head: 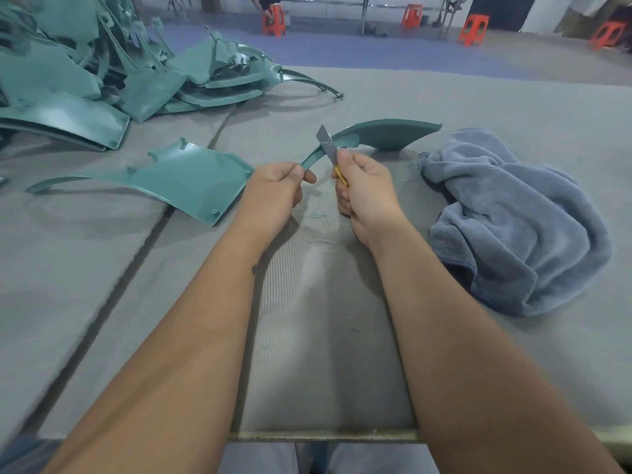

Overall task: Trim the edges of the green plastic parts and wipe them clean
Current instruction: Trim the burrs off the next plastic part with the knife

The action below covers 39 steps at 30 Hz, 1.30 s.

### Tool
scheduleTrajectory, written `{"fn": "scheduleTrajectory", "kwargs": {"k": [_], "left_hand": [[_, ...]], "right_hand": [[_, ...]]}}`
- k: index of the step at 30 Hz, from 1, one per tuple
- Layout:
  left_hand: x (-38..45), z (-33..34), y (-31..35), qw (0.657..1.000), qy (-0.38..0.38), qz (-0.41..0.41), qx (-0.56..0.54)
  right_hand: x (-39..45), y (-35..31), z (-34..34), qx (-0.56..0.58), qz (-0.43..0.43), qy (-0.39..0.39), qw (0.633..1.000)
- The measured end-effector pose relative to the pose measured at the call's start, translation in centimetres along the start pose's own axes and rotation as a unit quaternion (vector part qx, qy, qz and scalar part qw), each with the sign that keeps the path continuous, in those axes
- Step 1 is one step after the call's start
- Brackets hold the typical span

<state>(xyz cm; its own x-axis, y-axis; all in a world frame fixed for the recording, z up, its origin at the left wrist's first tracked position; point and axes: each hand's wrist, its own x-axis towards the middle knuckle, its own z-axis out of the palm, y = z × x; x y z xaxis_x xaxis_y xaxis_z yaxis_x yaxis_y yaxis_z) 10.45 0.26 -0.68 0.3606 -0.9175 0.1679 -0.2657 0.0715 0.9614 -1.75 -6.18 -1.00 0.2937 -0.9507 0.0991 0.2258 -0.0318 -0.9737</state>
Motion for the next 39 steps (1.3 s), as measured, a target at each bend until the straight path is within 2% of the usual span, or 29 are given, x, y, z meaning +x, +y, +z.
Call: {"fn": "scheduleTrajectory", "kwargs": {"k": [5, 9, 18, 27, 30, 33, 36, 39], "left_hand": [[0.1, 0.1, 0.0, 1.000, -0.003, 0.000, 0.002], [0.0, 0.0, -0.1, 1.000, -0.005, -0.002, 0.006], [-0.3, 0.2, 0.2, 0.999, -0.018, 0.011, 0.025], [-0.2, 0.1, -0.1, 0.999, -0.016, 0.016, 0.041], [-0.2, 0.0, -0.1, 0.998, -0.013, 0.023, 0.049], [-0.2, 0.1, 0.1, 1.000, 0.001, 0.007, 0.027], [-0.1, 0.4, 0.9, 0.998, -0.001, -0.037, -0.046], [-0.2, 0.2, 1.4, 0.990, -0.055, -0.035, -0.127]], "right_hand": [[-0.3, 0.0, 0.5, 0.005, -0.002, 0.044, 0.999], [-0.5, -0.6, 0.5, 0.078, 0.009, 0.092, 0.993], [-0.7, -1.0, 0.6, 0.175, 0.001, 0.138, 0.975], [-0.4, -1.0, -0.2, 0.235, -0.005, 0.199, 0.951], [-0.6, -1.1, -0.3, 0.213, -0.011, 0.167, 0.963], [-1.0, -1.2, -0.4, 0.081, -0.006, 0.082, 0.993], [-1.4, -1.2, -0.1, 0.006, 0.009, -0.017, 1.000], [-1.6, -1.1, 0.3, -0.027, 0.018, -0.069, 0.997]]}}
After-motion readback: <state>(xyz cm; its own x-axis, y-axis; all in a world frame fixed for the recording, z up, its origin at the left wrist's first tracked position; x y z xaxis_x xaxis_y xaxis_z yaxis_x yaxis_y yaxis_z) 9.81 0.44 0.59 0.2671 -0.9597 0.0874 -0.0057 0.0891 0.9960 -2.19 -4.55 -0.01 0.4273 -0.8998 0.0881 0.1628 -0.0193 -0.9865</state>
